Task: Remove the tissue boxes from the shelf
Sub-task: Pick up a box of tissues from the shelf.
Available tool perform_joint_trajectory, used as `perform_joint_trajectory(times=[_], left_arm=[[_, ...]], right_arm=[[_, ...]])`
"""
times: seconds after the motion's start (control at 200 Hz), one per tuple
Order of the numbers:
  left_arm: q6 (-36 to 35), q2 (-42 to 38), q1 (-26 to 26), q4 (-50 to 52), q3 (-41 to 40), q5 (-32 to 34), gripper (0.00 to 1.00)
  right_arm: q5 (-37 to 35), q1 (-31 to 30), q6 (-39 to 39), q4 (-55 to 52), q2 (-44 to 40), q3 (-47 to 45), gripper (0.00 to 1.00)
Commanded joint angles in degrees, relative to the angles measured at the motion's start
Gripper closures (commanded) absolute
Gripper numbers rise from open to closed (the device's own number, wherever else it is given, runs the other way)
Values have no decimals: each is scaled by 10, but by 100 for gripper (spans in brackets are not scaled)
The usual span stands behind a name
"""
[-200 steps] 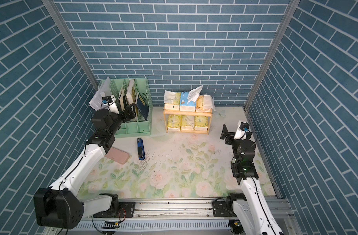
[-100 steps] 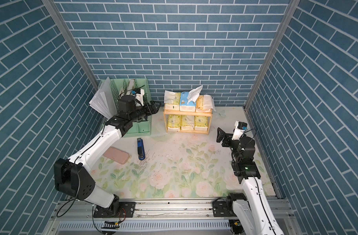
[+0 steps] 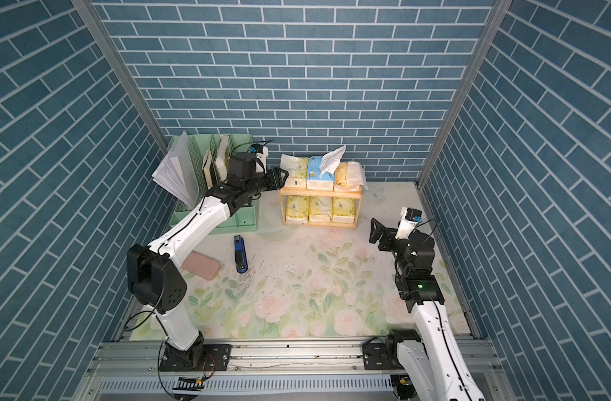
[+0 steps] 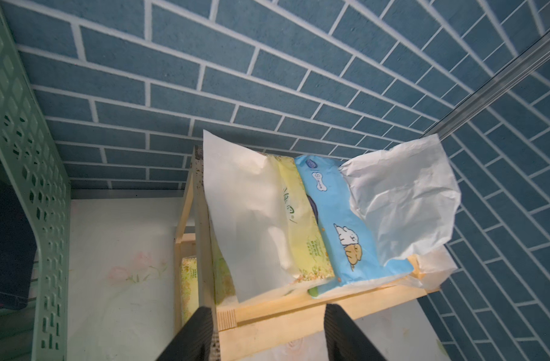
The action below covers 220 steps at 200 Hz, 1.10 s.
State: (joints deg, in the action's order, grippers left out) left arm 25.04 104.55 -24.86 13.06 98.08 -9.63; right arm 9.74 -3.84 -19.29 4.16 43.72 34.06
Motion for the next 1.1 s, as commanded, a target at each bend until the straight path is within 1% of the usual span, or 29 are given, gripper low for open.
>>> perform_joint_trajectory(times=[0.0, 0.255, 0.555, 0.705, 0.835, 0.985, 1.095], left_arm=[[-27, 21, -14, 27, 32, 21, 42], [-35, 45, -15, 28, 52, 45, 49], [-44, 60, -17, 35, 62, 81, 48], [-47, 74, -17, 36, 80, 73, 49], [-48, 89, -18, 40, 96, 62, 53], [-49, 99, -19, 45, 102, 68, 56], [-51, 100, -19, 46, 97, 73, 63]], right_arm=[[-5, 1, -11, -5, 5, -5, 0], [-9, 1, -11, -2, 8, -12, 0], [-8, 0, -11, 2, 13, -14, 0], [-10, 1, -11, 2, 12, -16, 0], [-11, 0, -10, 2, 13, -16, 0], [-12, 1, -9, 2, 17, -15, 0], [-13, 1, -9, 4, 19, -15, 0]])
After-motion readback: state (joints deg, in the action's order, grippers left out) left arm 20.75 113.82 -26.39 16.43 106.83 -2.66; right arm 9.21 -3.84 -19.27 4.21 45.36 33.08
